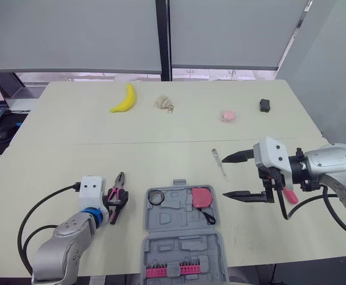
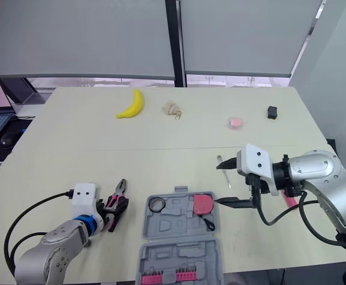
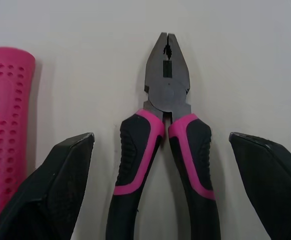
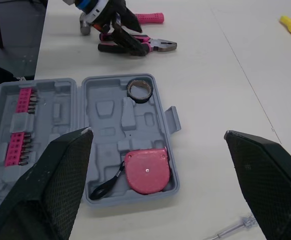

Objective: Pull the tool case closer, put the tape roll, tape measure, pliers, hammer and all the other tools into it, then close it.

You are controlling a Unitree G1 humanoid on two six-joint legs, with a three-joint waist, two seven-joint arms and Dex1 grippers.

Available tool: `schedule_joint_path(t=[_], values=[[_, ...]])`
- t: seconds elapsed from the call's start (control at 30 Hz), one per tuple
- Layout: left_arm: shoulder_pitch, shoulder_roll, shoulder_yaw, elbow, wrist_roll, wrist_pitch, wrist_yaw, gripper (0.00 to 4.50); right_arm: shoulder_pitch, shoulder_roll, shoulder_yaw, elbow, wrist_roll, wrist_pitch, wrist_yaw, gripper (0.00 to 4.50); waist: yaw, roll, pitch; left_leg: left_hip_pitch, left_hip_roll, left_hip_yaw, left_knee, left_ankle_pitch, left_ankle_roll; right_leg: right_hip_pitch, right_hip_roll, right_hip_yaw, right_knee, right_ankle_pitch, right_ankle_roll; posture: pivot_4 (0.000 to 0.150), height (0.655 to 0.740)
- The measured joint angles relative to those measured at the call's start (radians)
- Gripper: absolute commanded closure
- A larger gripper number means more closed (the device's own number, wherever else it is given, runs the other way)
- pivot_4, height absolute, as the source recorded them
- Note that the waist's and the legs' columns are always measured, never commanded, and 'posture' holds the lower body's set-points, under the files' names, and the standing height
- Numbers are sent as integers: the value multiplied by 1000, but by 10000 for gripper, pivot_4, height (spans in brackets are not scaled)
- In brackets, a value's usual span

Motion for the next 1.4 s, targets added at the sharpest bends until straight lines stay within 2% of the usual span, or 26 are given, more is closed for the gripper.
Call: schedule_joint_path(t=[0.23,0.33,0.5,0.7,0.93,1.1,1.2,1.4], values=[[-36,26,-42,22,39,26,-9,0,0,1,3,-17,0,1,-2,214,1,1,0,1,0,0,0,0,0,0,0,0,0,0,0,1500,7274],[-24,30,-55,2,43,46,-8,6000,3,1,3,-20,-1,1,-6,0,1,1,-1,1,0,0,0,0,0,0,-1,0,0,0,0,1500,7274],[-10,27,-54,-21,43,71,-5,20692,7,1,3,-25,-5,1,-14,0,-1,2,-1,1,0,0,0,0,0,0,-1,1,0,0,0,1500,7274],[-10,14,-36,-24,41,70,-5,20833,8,1,3,-25,-13,0,-21,0,-2,3,-2,2,0,1,-1,0,0,0,0,1,0,0,0,1500,7274],[-43,42,-14,-6,44,-66,-60,20833,31,1,-1,-28,-18,0,-42,0,1,1,0,-1,0,0,0,2,-3,0,0,-2,0,1,-1,1500,7274],[-137,230,-66,-30,69,-218,-239,20834,72,-1,-48,-50,-16,8,-74,0,9,0,1,-2,0,0,-1,2,-3,-1,-1,-1,-1,1,-1,1500,7274],[-265,332,-200,-31,79,-316,-430,20835,131,-5,-95,-92,-3,32,-109,0,23,0,1,-3,-1,3,-1,2,-3,-1,-2,-2,-4,1,0,1500,7274],[-529,383,-437,80,86,-429,-767,20835,309,-42,-226,-217,15,93,-174,0,27,0,1,-4,0,6,-2,2,-3,-1,1,-2,-8,1,1,1500,7274]])
